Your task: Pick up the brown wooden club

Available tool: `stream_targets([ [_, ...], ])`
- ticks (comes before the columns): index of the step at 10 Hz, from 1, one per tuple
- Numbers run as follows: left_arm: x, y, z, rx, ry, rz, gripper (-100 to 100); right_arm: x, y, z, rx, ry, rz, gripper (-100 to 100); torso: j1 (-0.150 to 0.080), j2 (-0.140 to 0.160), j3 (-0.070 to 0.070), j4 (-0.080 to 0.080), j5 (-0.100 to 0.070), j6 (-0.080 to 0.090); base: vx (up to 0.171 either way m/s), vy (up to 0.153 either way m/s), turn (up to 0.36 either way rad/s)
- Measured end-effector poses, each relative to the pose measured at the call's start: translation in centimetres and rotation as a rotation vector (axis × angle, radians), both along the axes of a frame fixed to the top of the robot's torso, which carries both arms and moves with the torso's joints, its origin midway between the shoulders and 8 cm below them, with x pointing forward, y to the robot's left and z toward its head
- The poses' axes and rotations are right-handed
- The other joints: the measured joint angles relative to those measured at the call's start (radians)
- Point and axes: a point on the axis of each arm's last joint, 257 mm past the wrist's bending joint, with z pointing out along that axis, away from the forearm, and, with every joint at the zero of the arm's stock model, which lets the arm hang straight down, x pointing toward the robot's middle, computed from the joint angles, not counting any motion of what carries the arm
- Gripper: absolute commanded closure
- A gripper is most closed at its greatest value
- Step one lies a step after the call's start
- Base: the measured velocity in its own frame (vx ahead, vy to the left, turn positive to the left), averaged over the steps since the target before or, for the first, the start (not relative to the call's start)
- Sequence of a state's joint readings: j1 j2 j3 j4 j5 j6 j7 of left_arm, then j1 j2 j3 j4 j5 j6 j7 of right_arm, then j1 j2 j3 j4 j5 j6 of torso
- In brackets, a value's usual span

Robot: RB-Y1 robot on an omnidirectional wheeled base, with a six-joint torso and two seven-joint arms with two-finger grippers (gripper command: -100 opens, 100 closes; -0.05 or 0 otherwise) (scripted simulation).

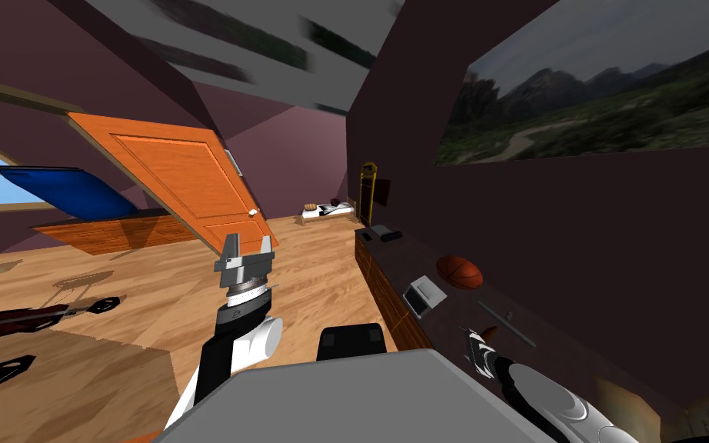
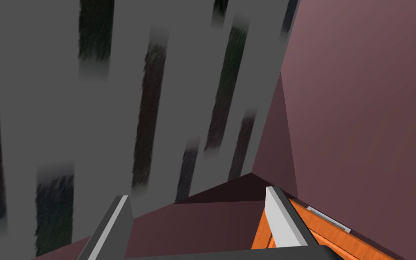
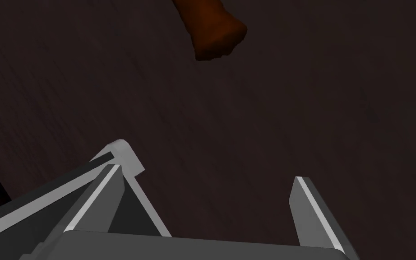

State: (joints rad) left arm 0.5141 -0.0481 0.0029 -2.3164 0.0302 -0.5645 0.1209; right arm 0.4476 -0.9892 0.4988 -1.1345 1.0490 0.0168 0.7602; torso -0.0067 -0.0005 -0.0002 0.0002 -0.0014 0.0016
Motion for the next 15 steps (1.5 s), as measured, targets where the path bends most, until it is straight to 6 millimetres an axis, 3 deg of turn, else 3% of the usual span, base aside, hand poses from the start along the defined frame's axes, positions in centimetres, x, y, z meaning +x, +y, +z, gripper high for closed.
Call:
stream_targets([
  [3,0.0,0.0,0.0,0.000,0.000,0.000,0,-1.1,-0.5,-0.3,-0.029,0.030,0.032,-100,-0.002,0.004,0.002,0.001,0.000,0.000,-0.065,-0.088,0.180],
  [6,0.0,0.0,0.0,0.000,0.000,0.000,0,-3.8,-1.7,-0.6,-0.099,0.111,0.121,-100,-0.004,0.004,0.002,0.001,-0.001,-0.001,-0.045,-0.115,0.212],
  [12,0.0,0.0,0.0,0.000,0.000,0.000,0,-7.3,-4.3,-0.8,-0.211,0.226,0.255,-100,-0.004,0.000,0.000,0.000,-0.001,0.000,-0.007,-0.084,0.155],
  [15,0.0,0.0,0.0,0.000,0.000,0.000,0,-9.5,-4.9,-1.0,-0.244,0.285,0.317,-100,-0.001,0.001,0.001,0.000,0.000,0.001,-0.031,-0.056,0.028],
])
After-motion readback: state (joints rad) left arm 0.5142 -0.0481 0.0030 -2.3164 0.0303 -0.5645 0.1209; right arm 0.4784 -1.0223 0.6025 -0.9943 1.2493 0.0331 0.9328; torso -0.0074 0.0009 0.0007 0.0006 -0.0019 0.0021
